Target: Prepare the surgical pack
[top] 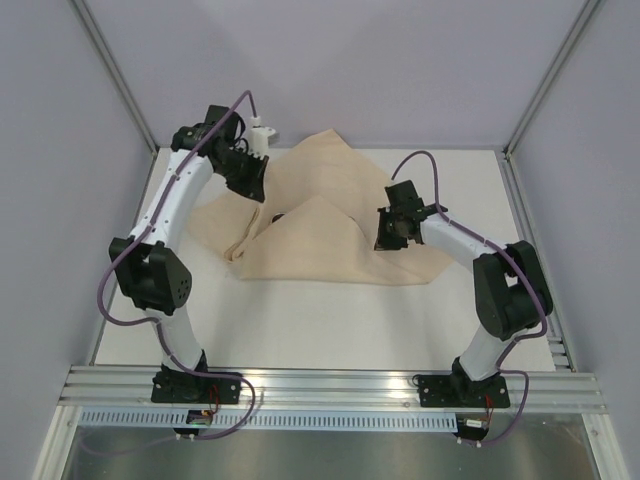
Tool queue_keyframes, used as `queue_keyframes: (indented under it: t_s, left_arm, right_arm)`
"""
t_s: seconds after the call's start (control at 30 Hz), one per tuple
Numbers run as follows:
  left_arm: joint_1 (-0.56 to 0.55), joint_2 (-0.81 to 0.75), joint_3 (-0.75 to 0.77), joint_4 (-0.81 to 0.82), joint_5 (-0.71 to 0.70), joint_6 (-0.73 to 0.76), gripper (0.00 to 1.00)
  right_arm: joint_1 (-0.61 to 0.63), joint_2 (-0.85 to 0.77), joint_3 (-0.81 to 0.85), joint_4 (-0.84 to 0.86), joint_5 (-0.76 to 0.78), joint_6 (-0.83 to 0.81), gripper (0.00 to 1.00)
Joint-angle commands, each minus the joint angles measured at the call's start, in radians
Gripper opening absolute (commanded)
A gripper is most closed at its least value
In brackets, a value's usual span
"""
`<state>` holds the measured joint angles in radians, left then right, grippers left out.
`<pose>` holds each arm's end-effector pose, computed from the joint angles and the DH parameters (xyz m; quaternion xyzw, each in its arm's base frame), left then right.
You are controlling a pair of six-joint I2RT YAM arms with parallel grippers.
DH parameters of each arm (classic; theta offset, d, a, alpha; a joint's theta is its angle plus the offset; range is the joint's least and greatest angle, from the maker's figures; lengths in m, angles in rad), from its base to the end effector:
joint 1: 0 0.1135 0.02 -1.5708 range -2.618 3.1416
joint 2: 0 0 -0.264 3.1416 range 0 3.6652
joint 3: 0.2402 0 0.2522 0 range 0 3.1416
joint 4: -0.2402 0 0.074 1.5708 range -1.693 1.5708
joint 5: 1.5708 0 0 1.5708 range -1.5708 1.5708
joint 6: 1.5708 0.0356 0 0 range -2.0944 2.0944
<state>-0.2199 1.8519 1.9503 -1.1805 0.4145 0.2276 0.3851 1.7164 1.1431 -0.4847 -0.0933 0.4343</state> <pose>0.3689 -0.0971 0.3568 0.2592 0.9148 -0.1987 0.2375 0.3234 0.1347 0.1969 0.0120 0.9663 0.1423 0.2144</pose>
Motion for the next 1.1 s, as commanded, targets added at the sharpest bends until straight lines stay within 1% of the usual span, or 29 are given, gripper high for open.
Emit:
queue_keyframes:
  t_s: [0.0, 0.07, 0.1, 0.17, 0.27, 0.37, 0.43, 0.47, 0.53, 0.57, 0.6, 0.73, 0.77, 0.8, 0.83, 0.9, 0.93, 0.97, 1.0, 1.03, 1.07]
  left_arm:
    - [-0.039, 0.046, 0.087, -0.054, -0.005, -0.045, 0.00]
    - [-0.030, 0.040, 0.029, -0.019, -0.072, -0.045, 0.00]
    - [-0.006, 0.024, -0.040, 0.034, -0.127, -0.051, 0.00]
    - [0.026, 0.020, -0.085, 0.065, -0.166, -0.057, 0.00]
    - [0.112, 0.027, -0.128, 0.091, -0.184, -0.071, 0.00]
    - [0.192, 0.010, -0.185, 0.166, -0.213, -0.070, 0.00]
    - [0.241, -0.003, -0.229, 0.240, -0.278, -0.074, 0.00]
    - [0.292, -0.003, -0.243, 0.261, -0.293, -0.083, 0.00]
    - [0.347, 0.000, -0.280, 0.317, -0.306, -0.102, 0.00]
    - [0.394, 0.004, -0.292, 0.335, -0.312, -0.106, 0.00]
    - [0.415, 0.019, -0.313, 0.369, -0.319, -0.106, 0.00]
    - [0.491, 0.079, -0.338, 0.409, -0.339, -0.102, 0.00]
    - [0.501, 0.093, -0.341, 0.413, -0.342, -0.096, 0.02]
    - [0.517, 0.114, -0.347, 0.430, -0.344, -0.093, 0.10]
    - [0.525, 0.125, -0.344, 0.433, -0.345, -0.090, 0.36]
    - [0.548, 0.144, -0.340, 0.429, -0.341, -0.097, 0.53]
    - [0.556, 0.147, -0.340, 0.429, -0.336, -0.099, 0.69]
    - [0.562, 0.145, -0.340, 0.429, -0.321, -0.100, 0.78]
    - [0.565, 0.147, -0.334, 0.430, -0.316, -0.097, 0.84]
    - [0.574, 0.151, -0.324, 0.424, -0.313, -0.094, 0.94]
    - [0.574, 0.165, -0.311, 0.412, -0.301, -0.093, 0.95]
  right_arm:
    - [0.003, 0.008, 0.029, 0.057, -0.025, 0.021, 0.08]
    - [0.003, -0.012, 0.015, 0.061, -0.013, 0.021, 0.08]
    - [0.003, -0.017, 0.011, 0.066, -0.011, 0.020, 0.08]
    - [0.005, -0.015, 0.009, 0.058, -0.011, 0.011, 0.08]
    - [0.003, 0.000, 0.012, 0.054, -0.011, 0.004, 0.08]
    - [0.003, 0.006, 0.009, 0.060, -0.022, 0.006, 0.08]
    - [0.003, 0.011, 0.009, 0.060, -0.025, 0.009, 0.08]
    - [0.003, 0.011, 0.009, 0.061, -0.025, 0.011, 0.08]
    - [0.003, 0.009, 0.006, 0.057, -0.025, 0.007, 0.08]
    - [0.003, 0.006, 0.006, 0.055, -0.017, 0.006, 0.08]
    - [0.003, 0.006, 0.003, 0.052, -0.016, 0.004, 0.08]
    - [0.001, 0.008, 0.006, 0.044, -0.014, 0.001, 0.08]
    - [0.003, 0.008, 0.007, 0.043, -0.016, 0.001, 0.08]
    - [0.003, 0.009, 0.009, 0.043, -0.016, 0.001, 0.08]
    - [0.003, 0.008, 0.010, 0.040, -0.019, 0.001, 0.09]
    - [0.003, 0.006, 0.012, 0.037, -0.022, 0.001, 0.10]
    - [0.003, 0.005, 0.010, 0.034, -0.022, 0.001, 0.10]
    - [0.003, 0.000, 0.010, 0.031, -0.017, -0.002, 0.10]
    - [0.003, 0.002, 0.009, 0.028, -0.016, -0.002, 0.11]
    - [0.005, 0.000, 0.010, 0.025, -0.014, -0.003, 0.11]
    - [0.003, 0.005, 0.010, 0.020, -0.014, -0.006, 0.11]
